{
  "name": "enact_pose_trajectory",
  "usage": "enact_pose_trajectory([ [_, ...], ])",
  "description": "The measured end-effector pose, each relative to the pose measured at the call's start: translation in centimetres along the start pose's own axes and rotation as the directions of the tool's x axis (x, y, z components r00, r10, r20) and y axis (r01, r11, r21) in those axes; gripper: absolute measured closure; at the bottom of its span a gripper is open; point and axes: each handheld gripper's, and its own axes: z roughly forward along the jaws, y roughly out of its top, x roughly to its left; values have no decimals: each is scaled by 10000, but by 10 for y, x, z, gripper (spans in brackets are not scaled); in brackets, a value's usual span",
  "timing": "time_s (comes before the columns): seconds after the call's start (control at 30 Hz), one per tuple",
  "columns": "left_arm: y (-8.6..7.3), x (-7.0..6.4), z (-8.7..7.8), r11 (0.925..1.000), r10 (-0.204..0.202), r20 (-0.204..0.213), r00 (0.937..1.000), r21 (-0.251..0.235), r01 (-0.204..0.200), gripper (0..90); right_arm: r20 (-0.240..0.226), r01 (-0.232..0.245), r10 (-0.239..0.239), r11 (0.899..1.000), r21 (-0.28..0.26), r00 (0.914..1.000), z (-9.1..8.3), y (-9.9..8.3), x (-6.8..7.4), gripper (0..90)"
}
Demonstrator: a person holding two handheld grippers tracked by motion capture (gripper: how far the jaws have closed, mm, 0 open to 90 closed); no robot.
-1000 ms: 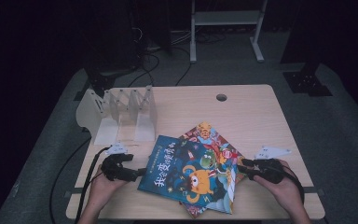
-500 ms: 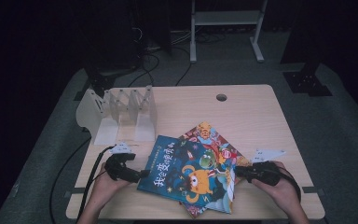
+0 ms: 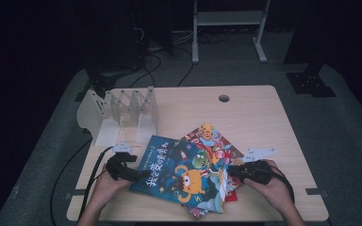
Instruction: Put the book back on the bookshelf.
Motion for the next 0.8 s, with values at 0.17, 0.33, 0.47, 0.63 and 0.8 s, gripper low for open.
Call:
enact_pose_trajectory([
  [0.17, -2, 3, 0, 9999, -159, 306, 9994, -3, 159, 2, -57, 170, -170, 9999, -3, 9998, 7, 6, 0, 784],
  [0.33, -3, 5, 1, 9996, -278, 521, 9983, 66, 275, 2, -178, 264, -263, 9996, 46, 9995, 12, 11, 2, 784],
  [0.47, -5, 6, 1, 9990, -445, 727, 9964, 132, 437, 2, -313, 301, -300, 9995, 44, 9991, 15, 14, 2, 785],
  [0.63, -6, 8, 4, 9974, -693, 1186, 9905, 295, 662, 2, -352, 304, -304, 9995, -17, 9989, 17, 15, 2, 787],
  [0.8, -6, 8, 7, 9964, -795, 1359, 9875, 387, 749, 0, -288, 387, -388, 9992, -14, 9988, 19, 16, 5, 788],
])
